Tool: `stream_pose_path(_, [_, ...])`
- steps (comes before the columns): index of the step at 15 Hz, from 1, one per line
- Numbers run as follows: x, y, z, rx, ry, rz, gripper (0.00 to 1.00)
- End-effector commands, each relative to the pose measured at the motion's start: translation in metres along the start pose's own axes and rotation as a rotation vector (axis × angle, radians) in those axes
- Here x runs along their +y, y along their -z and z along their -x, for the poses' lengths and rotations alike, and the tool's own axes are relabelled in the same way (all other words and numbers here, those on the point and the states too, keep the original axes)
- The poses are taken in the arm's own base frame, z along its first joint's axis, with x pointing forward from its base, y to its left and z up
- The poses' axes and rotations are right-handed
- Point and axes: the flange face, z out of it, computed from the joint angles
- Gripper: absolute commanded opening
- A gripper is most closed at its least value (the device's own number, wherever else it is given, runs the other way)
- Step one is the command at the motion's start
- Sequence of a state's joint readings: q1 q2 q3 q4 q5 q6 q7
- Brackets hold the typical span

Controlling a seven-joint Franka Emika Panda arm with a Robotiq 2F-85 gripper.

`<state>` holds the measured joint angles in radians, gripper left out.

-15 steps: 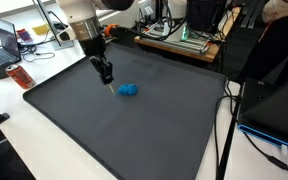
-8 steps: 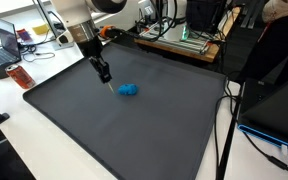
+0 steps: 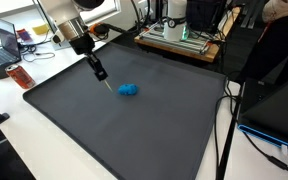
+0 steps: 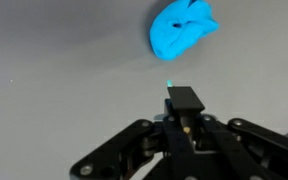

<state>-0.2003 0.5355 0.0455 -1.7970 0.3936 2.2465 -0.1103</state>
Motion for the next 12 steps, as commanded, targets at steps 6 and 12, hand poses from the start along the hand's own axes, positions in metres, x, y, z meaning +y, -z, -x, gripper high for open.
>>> stream_pose_path(6, [0.020, -0.005, -0.019, -0.059, -0.070, -0.074, 0.03])
stream_pose_path(12, [0.032, -0.008, -0.026, -0.177, -0.099, -0.092, 0.03])
